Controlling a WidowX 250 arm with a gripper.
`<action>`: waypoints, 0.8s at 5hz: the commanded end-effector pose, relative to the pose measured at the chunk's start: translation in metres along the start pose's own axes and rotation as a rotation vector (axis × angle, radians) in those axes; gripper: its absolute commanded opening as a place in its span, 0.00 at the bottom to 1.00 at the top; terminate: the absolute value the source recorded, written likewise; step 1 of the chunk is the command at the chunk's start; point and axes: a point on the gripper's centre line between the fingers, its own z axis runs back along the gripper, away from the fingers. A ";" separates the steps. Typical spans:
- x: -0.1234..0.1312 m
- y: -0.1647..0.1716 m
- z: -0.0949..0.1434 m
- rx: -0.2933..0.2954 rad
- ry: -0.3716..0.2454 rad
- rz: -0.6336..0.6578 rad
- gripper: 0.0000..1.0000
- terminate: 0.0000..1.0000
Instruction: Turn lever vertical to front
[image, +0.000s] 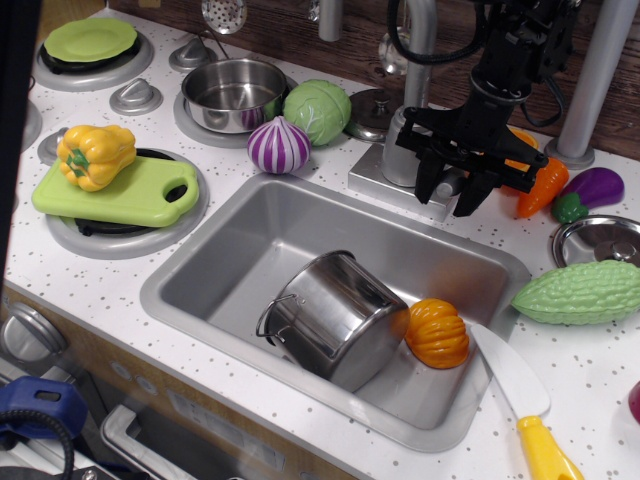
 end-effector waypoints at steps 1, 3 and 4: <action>0.007 -0.006 0.004 -0.026 -0.031 -0.009 0.00 0.00; 0.007 -0.004 0.000 -0.045 -0.037 -0.017 0.00 0.00; 0.002 -0.006 0.025 0.017 -0.066 0.003 1.00 0.00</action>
